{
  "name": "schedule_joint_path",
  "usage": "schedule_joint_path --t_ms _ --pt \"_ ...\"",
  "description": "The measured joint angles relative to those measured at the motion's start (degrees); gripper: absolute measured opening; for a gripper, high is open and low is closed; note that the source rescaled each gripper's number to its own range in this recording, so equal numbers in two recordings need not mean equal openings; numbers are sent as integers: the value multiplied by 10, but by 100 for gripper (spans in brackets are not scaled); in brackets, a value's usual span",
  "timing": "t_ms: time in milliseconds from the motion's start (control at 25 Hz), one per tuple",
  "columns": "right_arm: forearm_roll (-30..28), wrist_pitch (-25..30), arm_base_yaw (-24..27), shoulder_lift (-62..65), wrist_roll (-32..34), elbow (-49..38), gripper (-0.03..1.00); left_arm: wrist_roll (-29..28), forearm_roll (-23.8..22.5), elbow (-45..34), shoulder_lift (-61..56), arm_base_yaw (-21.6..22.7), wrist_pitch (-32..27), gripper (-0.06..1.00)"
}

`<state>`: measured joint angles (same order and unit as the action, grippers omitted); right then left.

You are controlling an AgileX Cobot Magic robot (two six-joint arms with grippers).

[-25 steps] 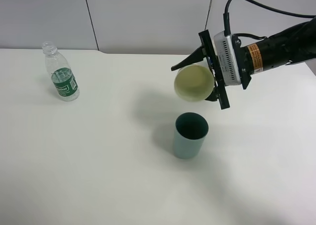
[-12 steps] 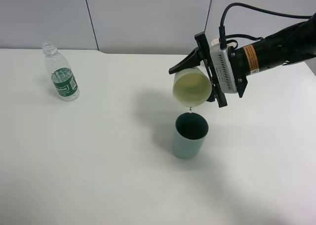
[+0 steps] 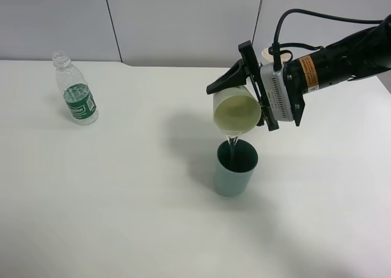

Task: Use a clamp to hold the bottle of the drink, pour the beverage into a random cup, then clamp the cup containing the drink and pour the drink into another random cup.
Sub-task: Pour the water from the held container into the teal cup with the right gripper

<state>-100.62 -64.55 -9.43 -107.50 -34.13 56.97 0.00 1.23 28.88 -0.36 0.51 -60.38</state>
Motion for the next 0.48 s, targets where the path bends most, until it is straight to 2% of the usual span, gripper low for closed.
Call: schedule_joint_path --t_ms 480 --pt "0 0 -5 0 -28 0 0 0 0 0 0 0 0 100"
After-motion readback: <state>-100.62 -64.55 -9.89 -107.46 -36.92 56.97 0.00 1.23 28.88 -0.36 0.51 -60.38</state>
